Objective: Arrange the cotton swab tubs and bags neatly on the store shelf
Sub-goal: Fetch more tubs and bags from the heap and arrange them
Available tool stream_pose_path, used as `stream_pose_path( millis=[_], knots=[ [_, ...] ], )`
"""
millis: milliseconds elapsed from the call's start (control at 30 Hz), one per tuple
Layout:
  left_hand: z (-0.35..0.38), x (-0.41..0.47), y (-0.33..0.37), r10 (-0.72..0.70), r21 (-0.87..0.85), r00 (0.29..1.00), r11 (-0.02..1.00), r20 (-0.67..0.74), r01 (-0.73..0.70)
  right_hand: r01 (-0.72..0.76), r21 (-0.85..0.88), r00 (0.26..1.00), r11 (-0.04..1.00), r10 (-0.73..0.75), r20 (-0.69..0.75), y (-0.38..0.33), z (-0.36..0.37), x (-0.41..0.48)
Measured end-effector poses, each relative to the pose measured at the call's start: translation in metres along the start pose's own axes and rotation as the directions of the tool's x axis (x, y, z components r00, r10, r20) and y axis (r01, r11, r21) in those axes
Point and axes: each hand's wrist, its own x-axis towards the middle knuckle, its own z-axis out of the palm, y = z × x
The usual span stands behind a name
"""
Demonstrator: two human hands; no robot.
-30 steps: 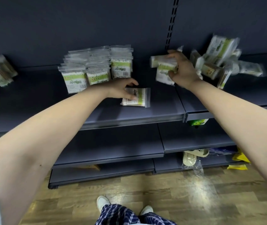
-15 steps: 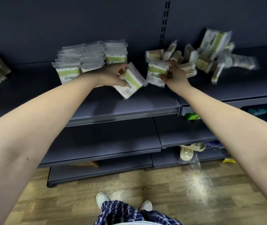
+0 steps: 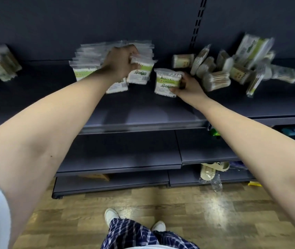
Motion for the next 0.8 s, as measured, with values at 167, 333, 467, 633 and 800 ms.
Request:
stream_pose_path(
  millis=[167,333,467,633,800],
  knots=[
    [0.007,0.009,-0.018,-0.032,0.185,0.998,0.982,-0.046,0.040,0.010,-0.076,0.998,0.997,-0.015,-0.057,-0.011,0.030,0.008],
    [0.001,0.011,-0.030,-0.021,0.200,0.992,0.980,0.122,-0.004,-0.027,0.048,0.993,0.998,0.032,-0.110,-0.019,0.048,0.015],
    [-0.004,0.018,-0.042,0.001,0.178,0.979,0.983,0.204,-0.038,0.020,0.057,0.992,0.998,-0.012,-0.128,-0.026,0.061,0.020],
    [-0.001,0.018,-0.042,0.009,0.172,0.994,0.985,0.106,-0.027,0.015,0.008,0.989,1.000,-0.013,-0.144,-0.031,0.078,0.025],
    [0.008,0.015,-0.039,0.066,0.236,0.998,0.970,-0.002,-0.064,-0.030,-0.044,0.993,0.999,0.024,-0.116,-0.027,0.081,0.032]
  ],
)
